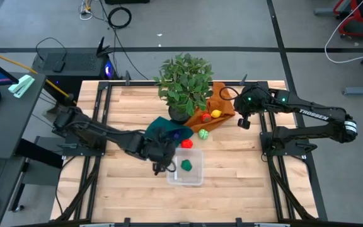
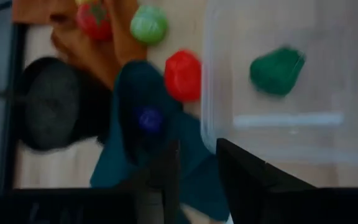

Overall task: Pick and placing Produce into tupperware
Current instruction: Put the lemon into the transparent bin

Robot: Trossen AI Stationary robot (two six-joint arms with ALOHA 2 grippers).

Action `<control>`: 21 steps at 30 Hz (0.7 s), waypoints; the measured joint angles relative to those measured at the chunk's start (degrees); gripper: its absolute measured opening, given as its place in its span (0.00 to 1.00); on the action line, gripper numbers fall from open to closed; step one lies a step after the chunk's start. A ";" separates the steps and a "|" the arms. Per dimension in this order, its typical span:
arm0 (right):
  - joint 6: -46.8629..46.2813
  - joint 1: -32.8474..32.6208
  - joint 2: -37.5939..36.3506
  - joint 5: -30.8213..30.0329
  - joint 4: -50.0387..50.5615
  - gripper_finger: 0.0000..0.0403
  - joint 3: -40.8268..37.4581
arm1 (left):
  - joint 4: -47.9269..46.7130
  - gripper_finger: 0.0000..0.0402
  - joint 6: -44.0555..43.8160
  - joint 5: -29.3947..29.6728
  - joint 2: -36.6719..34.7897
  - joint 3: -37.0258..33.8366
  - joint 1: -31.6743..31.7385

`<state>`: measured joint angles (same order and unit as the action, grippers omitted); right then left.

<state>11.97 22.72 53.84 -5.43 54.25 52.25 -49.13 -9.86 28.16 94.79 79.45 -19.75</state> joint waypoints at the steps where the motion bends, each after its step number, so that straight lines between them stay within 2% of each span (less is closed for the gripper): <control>1: -0.07 0.03 0.02 0.00 0.12 0.00 0.00 | 1.62 0.26 -0.53 0.63 -1.33 -1.97 -0.40; 7: -0.18 0.05 0.00 0.00 0.24 0.00 0.00 | 20.30 0.23 -2.56 0.57 -13.77 -20.56 -0.57; 10: -0.39 0.00 0.02 0.00 0.19 0.00 0.00 | 23.06 0.21 -4.90 2.62 -20.36 -28.21 0.21; 15: -1.40 0.05 0.00 -0.02 0.16 0.00 -0.48 | 25.77 0.19 -8.83 11.17 -29.75 -39.09 0.69; 21: -1.90 1.48 0.02 -0.10 -0.78 0.00 -4.28 | 40.30 0.18 -6.45 13.79 -34.91 -49.25 0.72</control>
<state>10.07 24.20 53.87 -5.53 53.47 47.97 -8.83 -16.30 41.96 59.88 30.20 -19.03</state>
